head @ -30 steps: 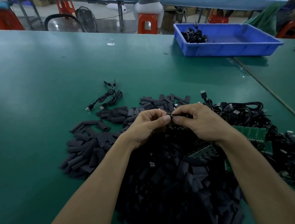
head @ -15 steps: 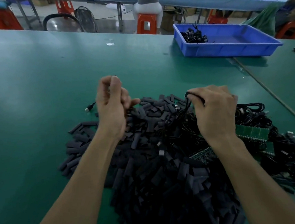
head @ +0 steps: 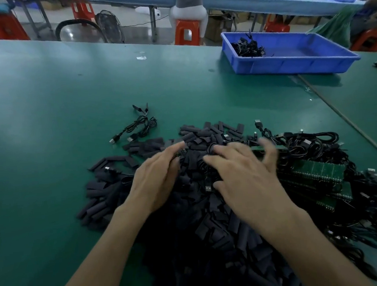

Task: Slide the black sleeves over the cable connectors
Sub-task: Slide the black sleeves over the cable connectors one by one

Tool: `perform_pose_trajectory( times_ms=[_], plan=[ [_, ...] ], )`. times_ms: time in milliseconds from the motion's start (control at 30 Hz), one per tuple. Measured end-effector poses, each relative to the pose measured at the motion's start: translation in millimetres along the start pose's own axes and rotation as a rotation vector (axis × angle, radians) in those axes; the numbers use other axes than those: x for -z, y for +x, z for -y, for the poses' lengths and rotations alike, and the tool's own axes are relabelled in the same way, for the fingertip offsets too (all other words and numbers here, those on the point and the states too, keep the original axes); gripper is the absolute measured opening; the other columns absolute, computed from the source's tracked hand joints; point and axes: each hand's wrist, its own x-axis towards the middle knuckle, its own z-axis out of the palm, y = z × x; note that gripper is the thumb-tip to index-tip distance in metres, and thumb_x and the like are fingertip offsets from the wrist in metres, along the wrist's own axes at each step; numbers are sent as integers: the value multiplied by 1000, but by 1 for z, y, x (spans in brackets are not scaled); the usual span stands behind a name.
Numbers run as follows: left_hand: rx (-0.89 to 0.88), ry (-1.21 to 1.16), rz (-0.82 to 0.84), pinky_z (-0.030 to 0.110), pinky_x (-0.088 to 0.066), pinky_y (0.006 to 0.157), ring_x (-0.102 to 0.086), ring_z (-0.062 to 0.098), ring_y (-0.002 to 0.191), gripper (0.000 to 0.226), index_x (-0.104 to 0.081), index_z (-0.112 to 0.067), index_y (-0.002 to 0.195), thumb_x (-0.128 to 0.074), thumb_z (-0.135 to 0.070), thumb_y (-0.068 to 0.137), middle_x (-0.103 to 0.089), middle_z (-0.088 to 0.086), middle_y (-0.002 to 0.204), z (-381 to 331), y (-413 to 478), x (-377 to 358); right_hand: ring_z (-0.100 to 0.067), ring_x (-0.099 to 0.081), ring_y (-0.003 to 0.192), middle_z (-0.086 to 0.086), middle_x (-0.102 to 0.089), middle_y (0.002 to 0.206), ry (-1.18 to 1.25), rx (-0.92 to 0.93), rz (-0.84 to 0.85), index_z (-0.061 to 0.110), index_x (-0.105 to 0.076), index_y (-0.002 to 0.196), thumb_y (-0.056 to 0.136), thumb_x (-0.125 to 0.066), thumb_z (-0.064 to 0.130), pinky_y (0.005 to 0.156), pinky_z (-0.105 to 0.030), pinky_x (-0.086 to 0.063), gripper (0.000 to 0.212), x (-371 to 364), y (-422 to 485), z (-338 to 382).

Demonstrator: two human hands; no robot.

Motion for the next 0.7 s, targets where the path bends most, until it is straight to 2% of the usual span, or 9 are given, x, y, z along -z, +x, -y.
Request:
perform_pose_trajectory(
  times_ms=[33, 100, 200, 300, 433, 500, 600, 700],
  plan=[
    [37, -20, 22, 31, -39, 71, -65, 20, 100, 38, -43, -33, 145, -42, -32, 107, -72, -9, 110, 4, -2, -2, -16, -30, 142, 9, -44, 148, 71, 84, -7, 38, -50, 141, 93, -67, 35, 113, -44, -5, 50, -2, -2, 6],
    [64, -66, 16, 33, -40, 68, -68, 17, 91, 30, -45, -32, 134, -45, -38, 105, -71, -17, 93, 8, -6, -5, -17, -33, 132, 9, -48, 134, 177, 192, 59, 34, -58, 134, 96, -61, 42, 107, -36, -22, 39, -7, -3, 13],
    [102, -185, -81, 33, -54, 71, -68, 1, 77, 10, -52, -31, 110, -56, -31, 101, -70, -20, 81, 11, -9, -5, -14, -38, 117, 10, -51, 120, 277, 210, 269, 33, -62, 130, 97, -55, 52, 99, -33, -31, 39, -20, -1, 11],
    [116, -279, -89, 18, -53, 72, -68, 0, 73, 13, -61, -30, 98, -67, -18, 96, -70, -18, 75, 14, -12, -5, -11, -40, 112, 10, -51, 116, 387, 170, 372, 33, -64, 126, 91, -63, 56, 99, -32, -36, 42, -33, -2, 7],
    [70, -275, -157, 8, -47, 71, -65, -1, 78, 13, -70, -23, 95, -73, -11, 90, -69, -15, 82, 14, -12, -5, -7, -49, 101, 14, -54, 103, 614, 81, 324, 33, -71, 102, 83, -78, 42, 92, -31, -46, 22, -44, -4, 5],
    [48, -255, -177, 8, -47, 74, -64, -1, 82, 13, -74, -21, 95, -76, -11, 87, -68, -14, 89, 14, -11, -4, 0, -54, 93, 15, -56, 99, 719, 32, 286, 33, -72, 91, 82, -82, 35, 84, -21, -47, 14, -45, -5, 3],
    [81, -263, -152, 12, -51, 76, -64, -2, 83, 16, -76, -22, 100, -79, -14, 86, -69, -16, 88, 14, -11, -5, 4, -58, 84, 13, -62, 90, 812, -13, 256, 33, -71, 81, 81, -83, 27, 74, -11, -44, 13, -46, -5, 1],
    [129, -279, -146, 7, -48, 73, -64, -5, 82, 20, -74, -25, 106, -77, -19, 87, -66, -20, 84, 15, -11, -6, -1, -63, 77, 14, -68, 83, 913, -104, 188, 32, -68, 79, 84, -80, 24, 69, -14, -48, 15, -48, -4, -3]
  ],
)
